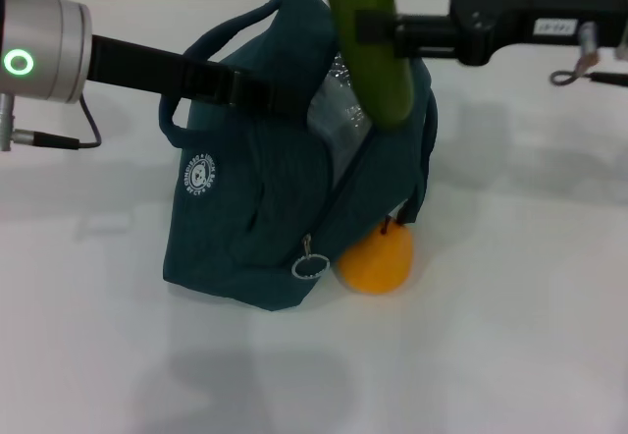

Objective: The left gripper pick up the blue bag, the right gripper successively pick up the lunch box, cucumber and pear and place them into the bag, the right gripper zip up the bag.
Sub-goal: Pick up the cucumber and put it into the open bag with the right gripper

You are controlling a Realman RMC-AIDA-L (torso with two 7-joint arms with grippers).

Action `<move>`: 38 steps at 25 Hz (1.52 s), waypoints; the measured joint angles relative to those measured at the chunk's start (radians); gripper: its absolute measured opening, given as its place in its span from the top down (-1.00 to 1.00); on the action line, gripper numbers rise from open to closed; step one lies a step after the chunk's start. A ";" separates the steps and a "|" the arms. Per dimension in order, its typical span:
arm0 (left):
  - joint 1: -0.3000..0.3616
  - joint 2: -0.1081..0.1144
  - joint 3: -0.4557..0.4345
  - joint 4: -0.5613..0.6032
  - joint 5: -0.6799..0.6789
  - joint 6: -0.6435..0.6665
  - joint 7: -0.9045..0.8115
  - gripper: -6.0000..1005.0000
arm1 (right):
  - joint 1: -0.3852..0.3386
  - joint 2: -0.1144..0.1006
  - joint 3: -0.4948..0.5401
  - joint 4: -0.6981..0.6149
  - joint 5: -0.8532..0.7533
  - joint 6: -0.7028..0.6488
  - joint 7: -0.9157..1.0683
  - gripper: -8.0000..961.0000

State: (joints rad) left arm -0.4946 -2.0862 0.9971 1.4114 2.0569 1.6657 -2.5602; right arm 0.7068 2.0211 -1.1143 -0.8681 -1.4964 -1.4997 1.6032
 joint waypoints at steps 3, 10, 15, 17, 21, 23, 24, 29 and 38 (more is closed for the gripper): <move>0.001 0.000 0.000 -0.001 0.000 0.000 0.000 0.90 | 0.001 0.001 -0.056 0.060 0.066 0.024 -0.097 -0.24; 0.006 0.000 0.000 -0.004 0.002 -0.001 0.002 0.90 | -0.007 0.003 -0.092 0.104 0.139 0.034 -0.194 -0.24; 0.006 0.000 0.000 -0.011 0.004 -0.004 0.003 0.90 | -0.012 0.003 -0.096 0.120 0.169 0.031 -0.222 -0.24; 0.006 0.001 0.000 -0.016 0.004 -0.004 0.003 0.90 | -0.011 0.004 -0.109 0.153 0.202 0.027 -0.255 -0.24; 0.006 0.001 0.000 -0.020 0.004 -0.009 0.004 0.90 | -0.003 0.004 -0.128 0.200 0.234 0.027 -0.297 -0.24; 0.005 0.001 0.000 -0.021 0.004 -0.010 0.007 0.90 | -0.001 0.005 -0.135 0.221 0.242 0.028 -0.320 -0.24; 0.005 0.002 0.000 -0.022 0.004 -0.011 0.008 0.90 | 0.000 0.006 -0.144 0.233 0.252 0.028 -0.336 -0.24; 0.007 0.002 0.000 -0.027 0.002 -0.013 0.009 0.90 | 0.008 0.007 -0.221 0.292 0.353 0.035 -0.435 -0.24; 0.007 0.003 -0.002 -0.028 0.003 -0.023 0.011 0.90 | 0.020 0.007 -0.252 0.339 0.376 0.049 -0.470 -0.24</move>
State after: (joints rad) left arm -0.4877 -2.0831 0.9956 1.3833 2.0597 1.6429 -2.5496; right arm 0.7266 2.0278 -1.3666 -0.5293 -1.1207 -1.4505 1.1329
